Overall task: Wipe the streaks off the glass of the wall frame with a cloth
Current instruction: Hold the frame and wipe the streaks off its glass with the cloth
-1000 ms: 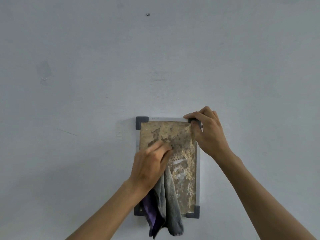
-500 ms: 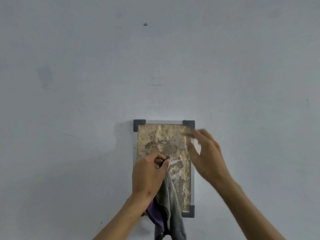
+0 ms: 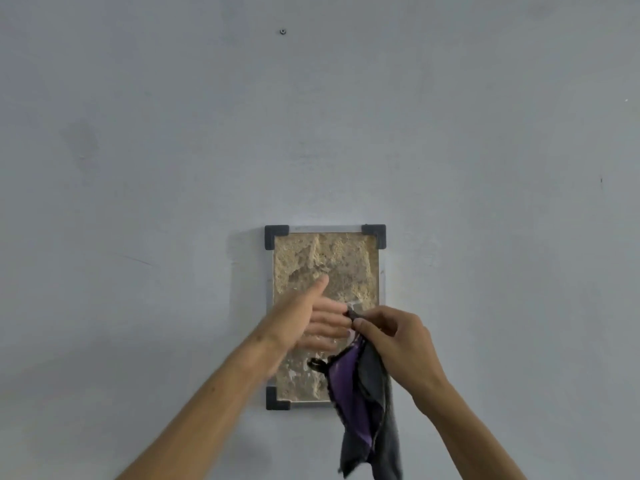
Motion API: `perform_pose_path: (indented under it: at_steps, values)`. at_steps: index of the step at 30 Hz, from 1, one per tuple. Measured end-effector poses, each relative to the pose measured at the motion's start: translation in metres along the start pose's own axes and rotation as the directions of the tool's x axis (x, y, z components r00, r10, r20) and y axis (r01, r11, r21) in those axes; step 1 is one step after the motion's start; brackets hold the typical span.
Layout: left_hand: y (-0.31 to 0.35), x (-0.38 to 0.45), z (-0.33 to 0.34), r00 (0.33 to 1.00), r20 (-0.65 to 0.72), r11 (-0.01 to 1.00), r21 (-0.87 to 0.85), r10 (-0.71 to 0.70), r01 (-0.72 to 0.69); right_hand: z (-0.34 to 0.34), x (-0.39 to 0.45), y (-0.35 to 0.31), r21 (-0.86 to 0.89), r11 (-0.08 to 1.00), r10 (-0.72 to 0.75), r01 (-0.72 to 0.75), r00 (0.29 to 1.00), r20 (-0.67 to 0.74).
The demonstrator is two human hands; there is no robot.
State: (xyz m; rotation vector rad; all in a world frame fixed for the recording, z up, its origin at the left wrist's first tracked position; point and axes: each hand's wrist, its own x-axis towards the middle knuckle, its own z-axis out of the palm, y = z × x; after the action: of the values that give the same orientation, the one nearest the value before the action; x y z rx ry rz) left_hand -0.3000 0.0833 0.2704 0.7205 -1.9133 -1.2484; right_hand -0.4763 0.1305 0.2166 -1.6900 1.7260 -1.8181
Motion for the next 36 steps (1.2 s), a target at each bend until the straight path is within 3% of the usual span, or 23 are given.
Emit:
perform_pose_path:
  at_steps: [2, 4, 5, 7, 9, 11, 14, 17, 20, 24, 28, 32, 34, 36]
  values:
    - [0.014, 0.007, -0.017, 0.974, -0.133, 0.975, 0.156, 0.182, -0.161, -0.002, 0.007, 0.001, -0.025, 1.0, -0.003, 0.002, 0.998, -0.065]
    - [0.028, 0.019, -0.036, 0.866, -0.256, 0.87, 0.374, 0.43, -0.321, 0.0, 0.013, 0.001, -0.084, 0.996, -0.041, 0.029, 0.989, -0.144]
    - [0.034, 0.027, -0.045, 0.785, -0.262, 0.763, 0.53, 0.562, -0.369, 0.003, 0.015, -0.001, -0.118, 0.991, -0.078, 0.059, 0.983, -0.165]
    - [0.04, 0.045, -0.059, 0.663, -0.145, 0.489, 0.791, 0.735, -0.368, 0.015, 0.016, -0.006, -0.159, 0.978, -0.163, 0.136, 0.972, -0.168]
    - [0.039, 0.061, -0.066, 0.672, -0.012, 0.318, 0.887, 0.74, -0.334, 0.032, 0.016, -0.011, -0.202, 0.954, -0.253, 0.222, 0.956, -0.146]
    - [0.032, 0.07, -0.067, 0.705, 0.062, 0.223, 0.926, 0.707, -0.305, 0.049, 0.017, -0.008, -0.296, 0.91, -0.34, 0.29, 0.931, -0.133]
    - [0.011, 0.074, -0.068, 0.673, 0.134, 0.075, 0.959, 0.727, -0.272, 0.063, 0.019, 0.004, -0.493, 0.788, -0.494, 0.369, 0.857, -0.147]
    - [-0.001, 0.079, -0.074, 0.625, 0.13, 0.089, 0.948, 0.77, -0.307, 0.067, 0.021, 0.011, -0.592, 0.692, -0.581, 0.412, 0.805, -0.119]
    - [-0.001, 0.084, -0.077, 0.611, 0.108, 0.111, 0.944, 0.785, -0.31, 0.059, 0.026, 0.014, -0.523, 0.801, -0.47, 0.293, 0.848, -0.245]
    - [-0.003, 0.086, -0.074, 0.601, 0.08, 0.142, 0.939, 0.795, -0.314, 0.054, 0.027, 0.021, -0.407, 0.906, -0.311, 0.114, 0.831, -0.46]
    - [-0.003, 0.089, -0.074, 0.592, 0.07, 0.156, 0.934, 0.803, -0.322, 0.071, 0.026, 0.013, -0.36, 0.915, -0.326, 0.183, 0.861, -0.391]
    - [-0.003, 0.088, -0.076, 0.592, 0.074, 0.155, 0.932, 0.802, -0.326, 0.078, 0.02, 0.013, -0.404, 0.878, -0.355, 0.255, 0.914, -0.194]
    - [-0.002, 0.088, -0.076, 0.596, 0.069, 0.162, 0.932, 0.8, -0.325, 0.071, 0.02, 0.018, -0.421, 0.884, -0.328, 0.204, 0.912, -0.246]
    - [-0.001, 0.087, -0.074, 0.604, 0.061, 0.169, 0.933, 0.795, -0.316, 0.061, 0.021, 0.024, -0.371, 0.923, -0.255, 0.103, 0.885, -0.39]
